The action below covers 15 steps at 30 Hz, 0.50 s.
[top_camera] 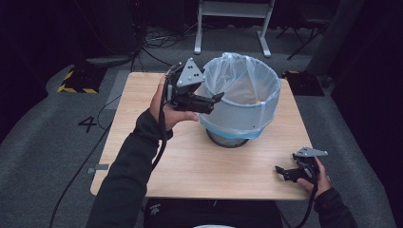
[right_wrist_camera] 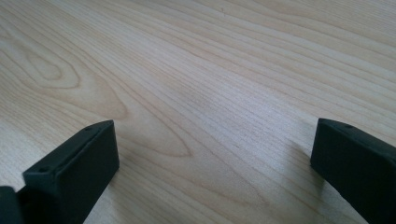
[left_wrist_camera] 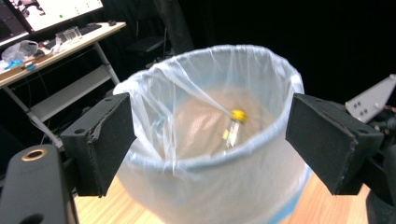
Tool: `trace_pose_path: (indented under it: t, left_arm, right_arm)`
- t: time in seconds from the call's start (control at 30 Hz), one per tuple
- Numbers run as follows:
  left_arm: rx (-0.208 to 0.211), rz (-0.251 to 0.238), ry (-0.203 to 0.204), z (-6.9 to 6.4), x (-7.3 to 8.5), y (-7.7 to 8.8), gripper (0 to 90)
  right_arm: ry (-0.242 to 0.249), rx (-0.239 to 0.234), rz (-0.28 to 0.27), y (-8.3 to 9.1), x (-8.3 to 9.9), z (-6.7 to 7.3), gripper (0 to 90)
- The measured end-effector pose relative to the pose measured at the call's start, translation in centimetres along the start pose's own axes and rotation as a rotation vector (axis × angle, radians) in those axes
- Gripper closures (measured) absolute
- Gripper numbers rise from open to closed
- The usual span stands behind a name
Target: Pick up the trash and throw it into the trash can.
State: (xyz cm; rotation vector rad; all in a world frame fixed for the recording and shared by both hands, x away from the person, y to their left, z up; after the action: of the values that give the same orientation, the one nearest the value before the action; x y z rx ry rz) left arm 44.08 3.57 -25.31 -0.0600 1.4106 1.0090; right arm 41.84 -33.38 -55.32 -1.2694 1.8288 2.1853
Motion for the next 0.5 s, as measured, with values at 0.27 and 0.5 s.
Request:
trace_pose_path:
  t: [0.27, 0.5]
  left_arm:
    - [-0.013, 0.076, -0.005, -0.1, 3.6, -0.4, 15.9]
    - [-0.014, 0.145, -0.057, -1.0, 7.2, -1.4, 15.9]
  right_arm:
    - [0.002, 0.001, 0.0, 0.0, 0.0, 0.0, 0.9]
    - [-0.002, 0.001, 0.0, 0.0, 0.0, 0.0, 0.6]
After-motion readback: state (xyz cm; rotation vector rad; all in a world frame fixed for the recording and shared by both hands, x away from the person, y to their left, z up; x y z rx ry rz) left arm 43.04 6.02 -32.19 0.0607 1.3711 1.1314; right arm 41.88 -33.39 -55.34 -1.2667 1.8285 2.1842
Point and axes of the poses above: each handheld gripper's, and its own axes: y roughly backward along the jaws, x roughly out of its underside, z roughly to its left, the point moved 7 cm from there along -y, roughly forward along the jaws, and after that the axes turned 10 degrees about z, right-handed, at the moved point
